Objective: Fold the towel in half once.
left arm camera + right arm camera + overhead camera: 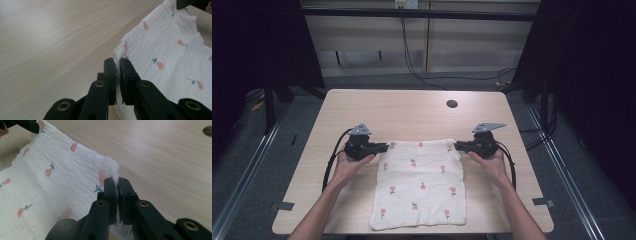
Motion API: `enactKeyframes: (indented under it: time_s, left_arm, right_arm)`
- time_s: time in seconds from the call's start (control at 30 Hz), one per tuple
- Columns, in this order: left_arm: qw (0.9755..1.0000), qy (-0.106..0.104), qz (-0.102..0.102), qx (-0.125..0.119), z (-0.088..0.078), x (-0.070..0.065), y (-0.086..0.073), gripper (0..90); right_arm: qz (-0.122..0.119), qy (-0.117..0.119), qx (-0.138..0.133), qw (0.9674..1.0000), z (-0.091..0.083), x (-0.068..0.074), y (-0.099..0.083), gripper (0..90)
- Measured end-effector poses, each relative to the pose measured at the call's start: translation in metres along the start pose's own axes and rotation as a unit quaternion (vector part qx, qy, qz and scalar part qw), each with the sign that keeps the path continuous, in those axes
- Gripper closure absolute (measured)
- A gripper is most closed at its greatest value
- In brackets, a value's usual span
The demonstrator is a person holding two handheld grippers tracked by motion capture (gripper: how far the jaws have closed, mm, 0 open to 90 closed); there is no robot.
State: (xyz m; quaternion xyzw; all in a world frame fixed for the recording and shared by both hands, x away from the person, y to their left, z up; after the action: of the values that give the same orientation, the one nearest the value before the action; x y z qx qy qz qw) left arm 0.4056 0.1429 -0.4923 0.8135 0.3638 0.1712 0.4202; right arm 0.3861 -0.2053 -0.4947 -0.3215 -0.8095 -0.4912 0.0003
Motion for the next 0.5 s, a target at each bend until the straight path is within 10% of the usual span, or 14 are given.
enactKeyframes:
  time_s: [0.5]
  left_arm:
    - [0.9973, 0.003, 0.021, -0.070, -0.031, -0.012, 0.032, 84.8]
  right_arm:
    - [-0.039, -0.017, -0.046, 0.9980, -0.033, 0.012, 0.028, 86.2]
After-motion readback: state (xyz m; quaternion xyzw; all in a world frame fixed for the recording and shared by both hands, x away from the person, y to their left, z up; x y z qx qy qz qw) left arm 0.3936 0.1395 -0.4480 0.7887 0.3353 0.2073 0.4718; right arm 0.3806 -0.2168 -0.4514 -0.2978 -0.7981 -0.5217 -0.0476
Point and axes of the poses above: each handheld gripper's, and its own axes: z roughly forward along the jaws, y roughly out of its top, x roughly to its left, the point moved 5 cm from there along z, roughly forward along the jaws, and after that the axes turned 15 degrees about y, right-handed, at the moved point
